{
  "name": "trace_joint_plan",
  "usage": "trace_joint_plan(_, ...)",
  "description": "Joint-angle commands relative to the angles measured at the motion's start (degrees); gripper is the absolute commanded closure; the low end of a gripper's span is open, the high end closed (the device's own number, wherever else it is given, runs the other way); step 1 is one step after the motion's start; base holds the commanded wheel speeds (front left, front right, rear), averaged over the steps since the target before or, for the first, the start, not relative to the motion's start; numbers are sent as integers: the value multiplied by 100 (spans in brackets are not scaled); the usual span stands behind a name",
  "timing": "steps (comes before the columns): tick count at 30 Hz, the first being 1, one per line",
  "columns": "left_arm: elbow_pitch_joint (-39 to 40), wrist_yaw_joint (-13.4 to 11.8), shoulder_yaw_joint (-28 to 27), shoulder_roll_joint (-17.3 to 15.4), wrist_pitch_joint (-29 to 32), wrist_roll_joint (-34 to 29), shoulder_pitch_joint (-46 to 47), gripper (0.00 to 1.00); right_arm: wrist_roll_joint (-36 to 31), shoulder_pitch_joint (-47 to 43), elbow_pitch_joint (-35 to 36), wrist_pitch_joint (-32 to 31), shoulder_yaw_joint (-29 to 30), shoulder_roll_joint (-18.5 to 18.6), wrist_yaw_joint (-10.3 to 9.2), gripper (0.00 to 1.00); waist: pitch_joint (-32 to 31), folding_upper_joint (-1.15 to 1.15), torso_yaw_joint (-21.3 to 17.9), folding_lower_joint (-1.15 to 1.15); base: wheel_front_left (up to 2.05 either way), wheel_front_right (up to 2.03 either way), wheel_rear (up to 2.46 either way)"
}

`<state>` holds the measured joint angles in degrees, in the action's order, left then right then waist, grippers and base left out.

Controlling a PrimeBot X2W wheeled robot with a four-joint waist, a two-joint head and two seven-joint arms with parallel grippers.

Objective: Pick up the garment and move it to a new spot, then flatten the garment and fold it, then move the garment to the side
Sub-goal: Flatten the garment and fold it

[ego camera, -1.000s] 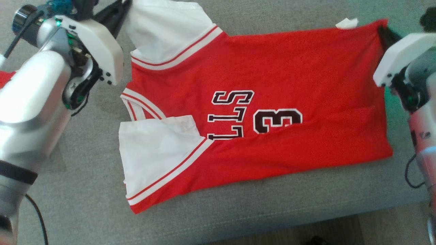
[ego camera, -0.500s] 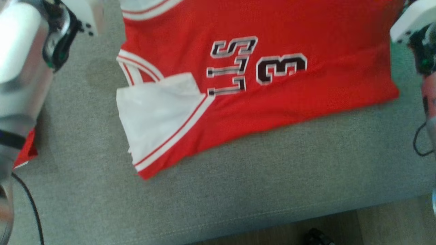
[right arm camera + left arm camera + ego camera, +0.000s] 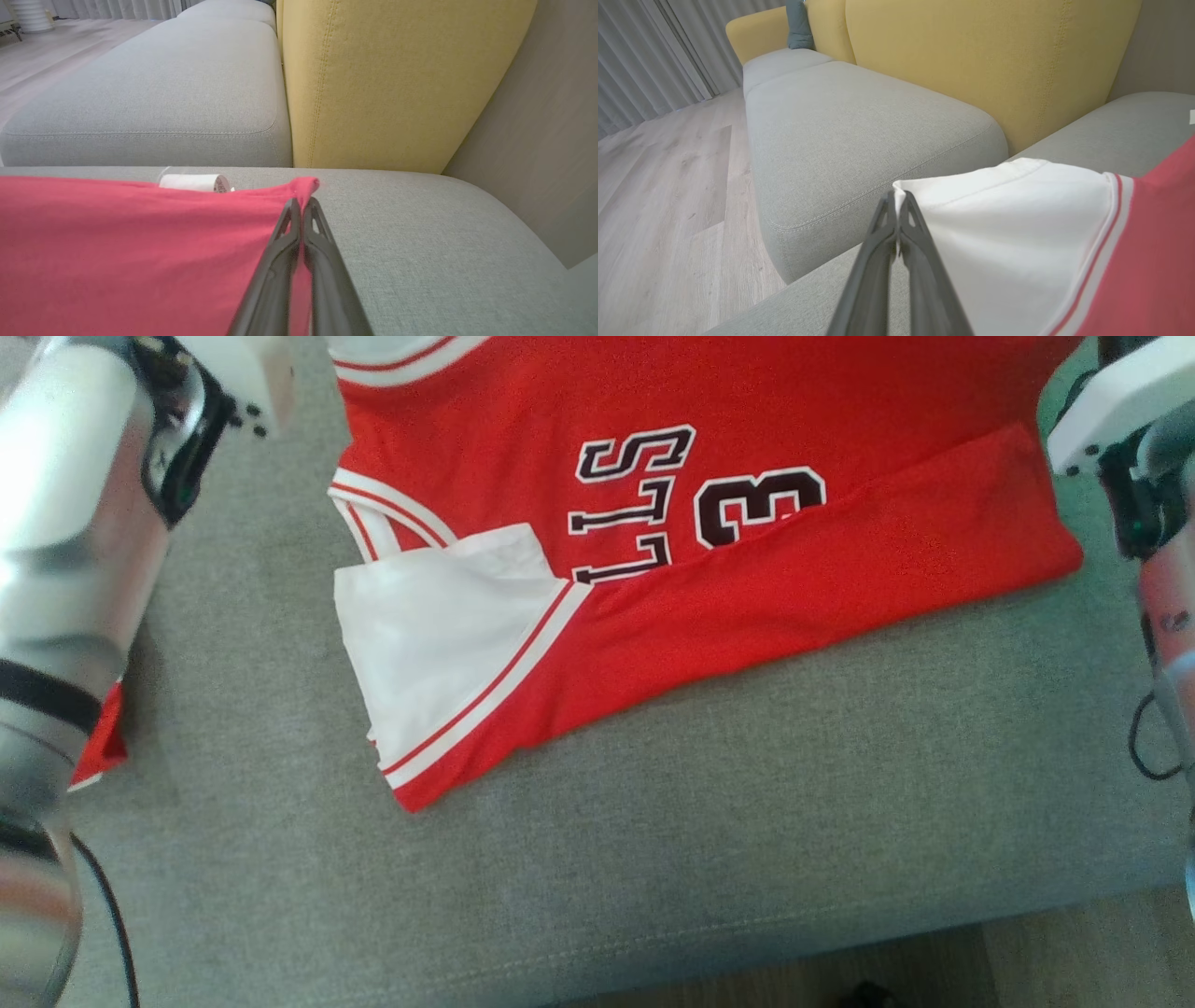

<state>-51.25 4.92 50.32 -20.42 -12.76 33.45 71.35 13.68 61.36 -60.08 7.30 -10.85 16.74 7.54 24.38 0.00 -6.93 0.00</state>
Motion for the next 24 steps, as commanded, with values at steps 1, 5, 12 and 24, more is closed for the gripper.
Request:
trace_joint_plan(1, 147, 19, -131, -273, -78, -21, 78, 100, 105, -123, 96, 83, -75, 75, -5, 100, -148, 0, 45, 0, 0, 0, 0)
trace_joint_plan(5, 397, 78, -31, -442, -124, -29, -260, 100, 337, -311, 19, 52, -215, 164, -5, 100, -367, 0, 116, 0, 0, 0, 0)
trace_joint_plan(12, 1139, 93, 215, -735, 30, -45, -903, 100, 657, -685, -29, -168, -504, 423, -5, 100, -672, 0, 331, 0, 0, 0, 0)
trace_joint_plan(24, 3496, -184, 758, -1582, 1094, 24, -2222, 100, 1079, -1288, 112, -1092, -1278, 1097, -5, 100, -1151, 0, 618, 0, 0, 0, 0)
